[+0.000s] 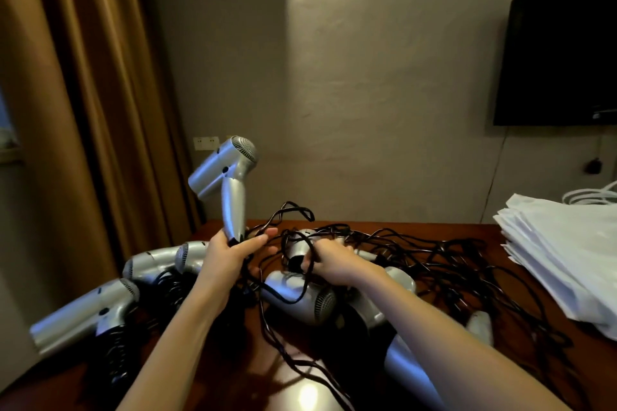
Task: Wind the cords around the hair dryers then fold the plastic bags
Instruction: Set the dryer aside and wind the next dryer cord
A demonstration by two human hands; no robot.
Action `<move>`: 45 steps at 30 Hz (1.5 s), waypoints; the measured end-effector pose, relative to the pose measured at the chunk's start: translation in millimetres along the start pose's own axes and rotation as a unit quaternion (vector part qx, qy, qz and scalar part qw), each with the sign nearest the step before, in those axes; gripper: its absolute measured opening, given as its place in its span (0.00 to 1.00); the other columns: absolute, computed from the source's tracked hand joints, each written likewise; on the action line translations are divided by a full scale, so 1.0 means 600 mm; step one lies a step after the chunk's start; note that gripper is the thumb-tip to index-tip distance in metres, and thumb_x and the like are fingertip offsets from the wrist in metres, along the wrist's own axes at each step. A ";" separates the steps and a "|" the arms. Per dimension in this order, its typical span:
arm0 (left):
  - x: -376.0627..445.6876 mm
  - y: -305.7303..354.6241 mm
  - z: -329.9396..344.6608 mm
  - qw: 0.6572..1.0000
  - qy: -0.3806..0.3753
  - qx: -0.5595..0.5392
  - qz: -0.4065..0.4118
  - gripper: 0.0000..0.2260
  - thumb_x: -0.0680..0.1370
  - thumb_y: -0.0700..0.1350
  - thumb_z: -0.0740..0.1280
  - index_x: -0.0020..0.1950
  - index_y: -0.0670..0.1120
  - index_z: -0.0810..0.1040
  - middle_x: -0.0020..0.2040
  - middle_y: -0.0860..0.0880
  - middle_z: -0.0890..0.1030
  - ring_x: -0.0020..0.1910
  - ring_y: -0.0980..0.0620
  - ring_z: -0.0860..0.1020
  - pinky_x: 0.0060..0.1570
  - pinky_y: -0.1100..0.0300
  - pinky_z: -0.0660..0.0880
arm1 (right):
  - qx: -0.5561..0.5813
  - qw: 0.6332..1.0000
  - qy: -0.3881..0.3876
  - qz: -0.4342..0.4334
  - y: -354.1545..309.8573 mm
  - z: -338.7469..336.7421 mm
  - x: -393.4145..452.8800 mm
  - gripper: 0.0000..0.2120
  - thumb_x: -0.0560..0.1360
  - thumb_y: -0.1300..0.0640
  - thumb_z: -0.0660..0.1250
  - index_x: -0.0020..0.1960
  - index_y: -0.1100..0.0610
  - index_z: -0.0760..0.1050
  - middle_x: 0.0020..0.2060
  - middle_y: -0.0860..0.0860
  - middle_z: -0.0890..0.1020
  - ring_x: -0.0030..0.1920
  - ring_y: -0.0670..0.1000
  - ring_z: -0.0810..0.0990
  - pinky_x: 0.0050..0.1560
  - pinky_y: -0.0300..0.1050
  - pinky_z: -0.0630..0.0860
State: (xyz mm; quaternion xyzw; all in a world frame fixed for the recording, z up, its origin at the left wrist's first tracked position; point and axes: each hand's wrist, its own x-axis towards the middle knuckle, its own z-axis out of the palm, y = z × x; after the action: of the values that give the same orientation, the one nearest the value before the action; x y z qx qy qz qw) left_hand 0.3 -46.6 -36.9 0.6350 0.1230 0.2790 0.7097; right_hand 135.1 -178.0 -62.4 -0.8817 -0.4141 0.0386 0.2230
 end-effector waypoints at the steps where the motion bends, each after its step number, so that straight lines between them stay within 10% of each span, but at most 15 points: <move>1: 0.001 -0.003 0.001 1.000 0.005 -0.008 -0.003 0.10 0.76 0.31 0.67 0.58 0.35 0.75 0.45 0.45 0.86 0.36 0.52 0.85 0.24 0.66 0.74 | 0.055 0.998 -0.005 -0.009 0.007 -0.001 0.002 0.01 0.77 0.55 0.65 0.46 0.51 0.75 0.50 0.53 0.80 0.57 0.59 0.76 0.60 0.54 0.71; 8: 0.011 -0.025 0.007 1.000 0.017 -0.001 -0.002 0.13 0.75 0.30 0.67 0.59 0.35 0.73 0.49 0.43 0.86 0.44 0.48 0.86 0.40 0.55 0.83 | 0.235 0.970 -0.062 0.012 0.013 -0.030 -0.008 0.13 0.81 0.54 0.61 0.60 0.61 0.75 0.53 0.58 0.82 0.44 0.51 0.81 0.46 0.42 0.78; 15: 0.006 -0.022 0.012 1.000 0.024 0.007 0.003 0.10 0.75 0.28 0.67 0.53 0.39 0.74 0.39 0.47 0.86 0.36 0.52 0.85 0.32 0.61 0.80 | 0.109 0.992 -0.040 -0.039 -0.006 -0.012 0.017 0.04 0.74 0.53 0.71 0.45 0.53 0.79 0.40 0.48 0.80 0.44 0.48 0.78 0.45 0.41 0.72; 21: 0.018 -0.001 0.043 0.998 -0.023 -0.050 -0.009 0.28 0.63 0.43 0.81 0.57 0.33 0.77 0.51 0.27 0.80 0.52 0.31 0.80 0.56 0.32 0.74 | 0.225 0.960 0.087 -0.140 -0.035 -0.102 0.008 0.05 0.76 0.56 0.69 0.41 0.51 0.76 0.33 0.45 0.79 0.36 0.43 0.78 0.43 0.44 0.74; 29: 0.030 0.060 0.126 0.995 -0.096 -0.011 0.028 0.02 0.76 0.36 0.69 0.44 0.38 0.78 0.31 0.47 0.82 0.26 0.54 0.79 0.25 0.67 0.72 | 0.352 0.906 0.182 -0.147 -0.027 -0.199 -0.045 0.02 0.74 0.65 0.70 0.47 0.62 0.77 0.34 0.49 0.79 0.32 0.39 0.76 0.34 0.32 0.72; 35: 0.024 0.125 0.101 0.989 -0.100 0.088 0.068 0.10 0.79 0.37 0.65 0.37 0.38 0.73 0.21 0.51 0.74 0.17 0.58 0.67 0.21 0.69 0.64 | 0.257 0.962 0.041 -0.081 0.062 -0.082 -0.060 0.18 0.68 0.55 0.73 0.57 0.57 0.78 0.48 0.49 0.83 0.47 0.43 0.82 0.52 0.40 0.78; 41: 0.021 0.150 0.061 0.990 -0.083 0.084 0.081 0.08 0.80 0.38 0.63 0.40 0.39 0.72 0.24 0.50 0.76 0.17 0.58 0.65 0.21 0.68 0.62 | 0.073 0.989 -0.127 -0.032 0.057 -0.065 -0.072 0.13 0.76 0.45 0.65 0.39 0.50 0.81 0.31 0.44 0.81 0.35 0.43 0.79 0.43 0.41 0.76; 45: 0.034 0.142 0.028 0.988 -0.048 0.128 0.074 0.12 0.79 0.40 0.65 0.36 0.37 0.76 0.20 0.51 0.73 0.19 0.54 0.65 0.22 0.67 0.62 | 0.025 0.999 -0.024 0.009 0.082 -0.095 -0.078 0.11 0.77 0.50 0.64 0.52 0.55 0.81 0.40 0.46 0.80 0.42 0.46 0.78 0.40 0.36 0.71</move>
State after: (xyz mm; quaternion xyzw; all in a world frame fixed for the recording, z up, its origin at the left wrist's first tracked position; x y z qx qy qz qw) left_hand 5.4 -46.0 52.0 0.7404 0.0758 0.2823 0.6052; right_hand 154.2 -261.0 -37.7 -0.8783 -0.4103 0.0716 0.2347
